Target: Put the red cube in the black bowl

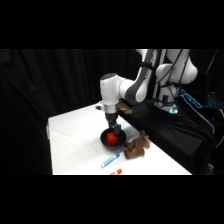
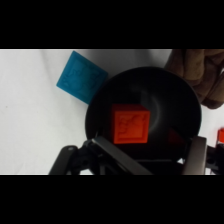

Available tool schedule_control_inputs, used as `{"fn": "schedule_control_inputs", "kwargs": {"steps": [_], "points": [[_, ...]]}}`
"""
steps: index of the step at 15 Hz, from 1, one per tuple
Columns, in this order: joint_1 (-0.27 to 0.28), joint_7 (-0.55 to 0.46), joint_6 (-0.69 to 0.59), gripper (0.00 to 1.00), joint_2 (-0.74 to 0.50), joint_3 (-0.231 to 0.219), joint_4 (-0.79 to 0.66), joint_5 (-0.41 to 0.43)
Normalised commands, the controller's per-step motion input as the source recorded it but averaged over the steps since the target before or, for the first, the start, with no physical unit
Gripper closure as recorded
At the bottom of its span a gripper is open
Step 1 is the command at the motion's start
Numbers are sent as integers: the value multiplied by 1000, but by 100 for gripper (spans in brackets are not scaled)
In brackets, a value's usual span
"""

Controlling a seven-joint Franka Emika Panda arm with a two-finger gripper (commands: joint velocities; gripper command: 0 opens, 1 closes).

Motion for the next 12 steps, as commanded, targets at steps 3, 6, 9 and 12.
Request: {"fn": "schedule_control_inputs", "kwargs": {"steps": [3, 6, 9, 12], "points": [[-42, -130, -454, 0, -364, 29, 15, 17], [-66, -185, -445, 0, -323, 27, 106, 55], [-82, -221, -472, 0, -252, 11, 189, 72], [-79, -212, -407, 0, -151, -2, 222, 79]]}}
